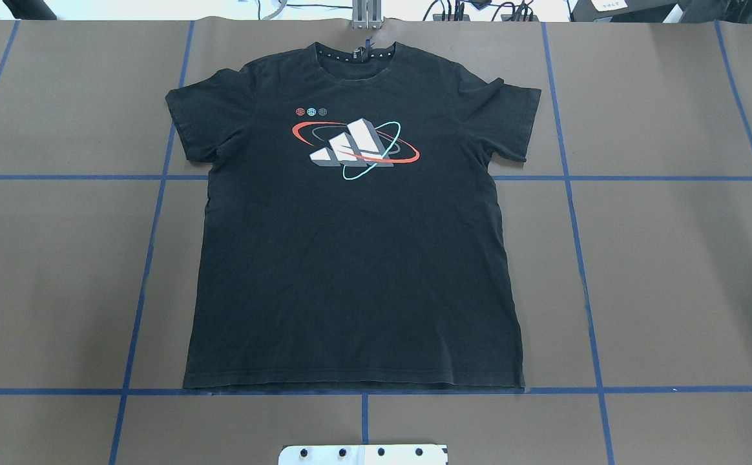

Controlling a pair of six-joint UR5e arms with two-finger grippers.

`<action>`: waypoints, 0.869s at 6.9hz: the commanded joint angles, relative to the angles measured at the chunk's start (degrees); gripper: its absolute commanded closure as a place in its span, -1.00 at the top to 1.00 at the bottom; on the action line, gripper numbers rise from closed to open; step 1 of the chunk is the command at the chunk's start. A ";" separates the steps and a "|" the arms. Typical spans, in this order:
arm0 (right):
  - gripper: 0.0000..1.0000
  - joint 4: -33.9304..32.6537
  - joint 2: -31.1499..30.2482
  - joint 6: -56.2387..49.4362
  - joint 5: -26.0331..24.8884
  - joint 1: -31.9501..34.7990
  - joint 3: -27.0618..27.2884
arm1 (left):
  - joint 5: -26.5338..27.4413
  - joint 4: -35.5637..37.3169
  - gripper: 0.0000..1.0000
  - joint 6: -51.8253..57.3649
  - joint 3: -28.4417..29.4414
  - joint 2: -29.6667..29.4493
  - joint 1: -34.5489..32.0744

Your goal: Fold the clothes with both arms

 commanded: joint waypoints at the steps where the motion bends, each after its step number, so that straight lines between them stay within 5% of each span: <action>1: 1.00 5.70 3.44 7.12 -0.29 -6.14 -0.78 | -0.06 -2.35 1.00 -0.11 0.15 -0.23 0.18; 2: 1.00 8.42 8.17 14.93 -0.47 -9.81 -3.49 | -0.06 -4.35 1.00 -0.28 0.32 -0.23 0.44; 4: 0.99 13.51 24.05 23.42 -0.99 -13.78 -19.61 | -0.32 -4.81 1.00 -0.46 0.50 -0.32 0.44; 6: 0.90 21.85 34.28 33.90 -7.63 -17.39 -30.28 | -0.41 -4.72 1.00 -0.54 0.59 -0.32 0.44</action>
